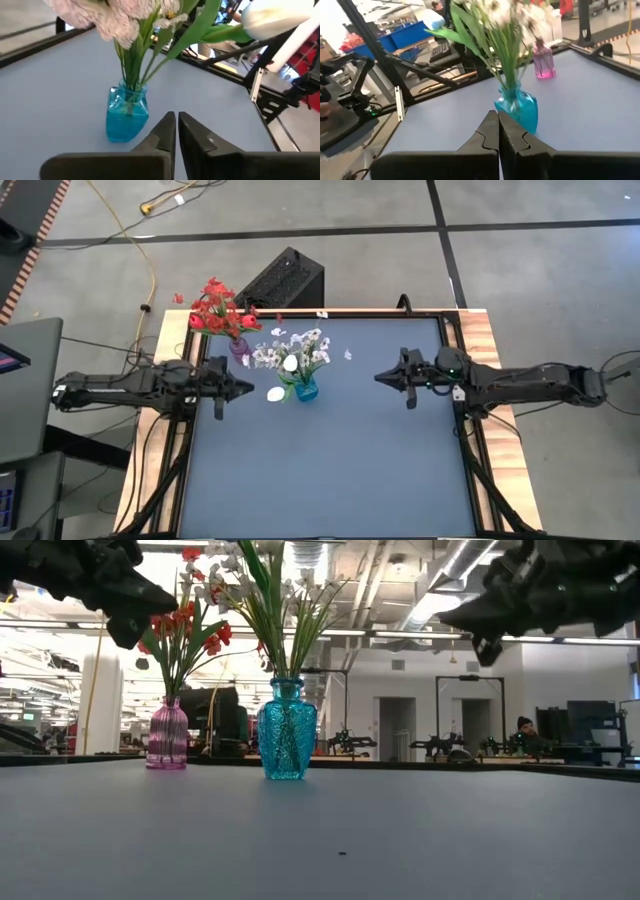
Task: Sort flowers into vase by color
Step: Return to Home Position
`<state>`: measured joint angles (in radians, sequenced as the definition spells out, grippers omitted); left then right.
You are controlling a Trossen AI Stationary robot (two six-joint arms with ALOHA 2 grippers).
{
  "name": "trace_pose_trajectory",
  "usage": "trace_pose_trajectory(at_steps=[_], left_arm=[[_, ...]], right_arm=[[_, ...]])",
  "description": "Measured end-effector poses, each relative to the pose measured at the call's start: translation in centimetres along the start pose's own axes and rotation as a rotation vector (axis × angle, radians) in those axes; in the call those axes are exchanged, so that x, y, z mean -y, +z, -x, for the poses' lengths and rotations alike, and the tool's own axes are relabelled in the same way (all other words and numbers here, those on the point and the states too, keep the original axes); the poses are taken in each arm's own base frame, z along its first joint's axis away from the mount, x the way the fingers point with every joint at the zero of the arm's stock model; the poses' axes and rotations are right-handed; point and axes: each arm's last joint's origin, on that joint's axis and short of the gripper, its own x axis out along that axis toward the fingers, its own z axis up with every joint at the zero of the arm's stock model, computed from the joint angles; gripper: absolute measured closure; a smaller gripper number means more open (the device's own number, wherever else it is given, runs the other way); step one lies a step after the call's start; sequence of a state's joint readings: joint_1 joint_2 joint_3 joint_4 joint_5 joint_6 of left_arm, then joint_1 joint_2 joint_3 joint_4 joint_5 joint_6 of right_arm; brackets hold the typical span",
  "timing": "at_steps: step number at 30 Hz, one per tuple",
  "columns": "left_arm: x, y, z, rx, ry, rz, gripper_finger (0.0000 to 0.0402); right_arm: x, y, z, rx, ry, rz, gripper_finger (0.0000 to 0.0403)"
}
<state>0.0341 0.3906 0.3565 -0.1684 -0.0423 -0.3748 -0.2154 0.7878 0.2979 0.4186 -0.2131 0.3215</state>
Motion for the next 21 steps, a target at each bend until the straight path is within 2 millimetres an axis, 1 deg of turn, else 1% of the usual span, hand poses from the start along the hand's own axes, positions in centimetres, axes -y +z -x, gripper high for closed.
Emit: trace_pose_trajectory(at_steps=[6,12,16,18,21], left_arm=[[-0.1,0.2,0.4,0.047,0.050,-0.013,0.0399],[-0.2,0.1,0.0,0.035,0.064,-0.002,0.0401],[-0.3,0.2,0.0,0.049,0.103,-0.014,0.0401],[-0.2,0.4,0.0,0.081,0.100,-0.005,0.0401],[-0.1,0.5,-0.3,0.188,0.043,0.011,0.0401]], right_arm=[[0.5,-1.8,1.2,0.024,-0.003,-0.026,0.0384],[0.8,-3.3,2.2,0.155,0.042,-0.018,0.0384],[1.1,-4.1,2.5,0.152,0.025,-0.028,0.0384],[1.2,-4.3,2.6,0.150,0.022,-0.039,0.0384],[1.2,-4.3,2.6,0.151,0.026,-0.038,0.0384]])
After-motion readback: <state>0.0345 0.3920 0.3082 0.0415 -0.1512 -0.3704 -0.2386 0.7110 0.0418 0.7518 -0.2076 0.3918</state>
